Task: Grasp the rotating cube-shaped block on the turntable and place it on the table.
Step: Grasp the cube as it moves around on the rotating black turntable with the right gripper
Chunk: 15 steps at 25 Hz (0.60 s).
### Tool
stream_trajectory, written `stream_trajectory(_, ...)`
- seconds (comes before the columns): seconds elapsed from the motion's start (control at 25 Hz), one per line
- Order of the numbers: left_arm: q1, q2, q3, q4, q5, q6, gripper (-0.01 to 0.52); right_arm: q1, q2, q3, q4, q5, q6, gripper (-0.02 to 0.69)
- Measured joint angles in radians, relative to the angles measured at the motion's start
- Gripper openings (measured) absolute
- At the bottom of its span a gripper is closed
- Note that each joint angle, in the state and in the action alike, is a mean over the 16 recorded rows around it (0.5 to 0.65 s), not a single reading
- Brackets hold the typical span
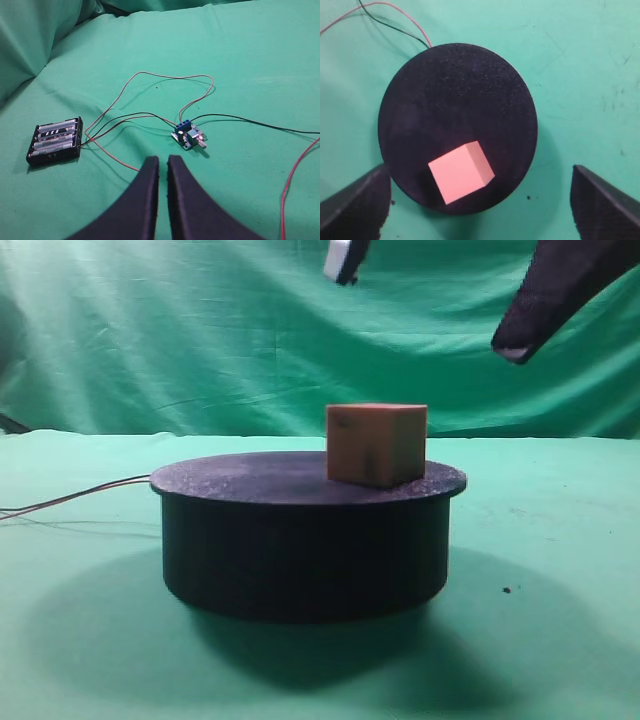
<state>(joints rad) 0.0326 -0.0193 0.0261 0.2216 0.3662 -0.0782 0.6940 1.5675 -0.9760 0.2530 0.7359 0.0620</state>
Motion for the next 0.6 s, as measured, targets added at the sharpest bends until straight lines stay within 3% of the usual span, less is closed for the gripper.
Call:
stream_trajectory(0.36,0.0,0.0,0.0,0.0,0.0,0.0,0.0,0.0,0.056,-0.056,-0.093,0.044,0.012,0.326)
stream_trajectory(0.6,0.0,0.0,0.0,0.0,0.0,0.0,0.0,0.0,-0.026,-0.07,-0.227,0.123,0.094,0.241)
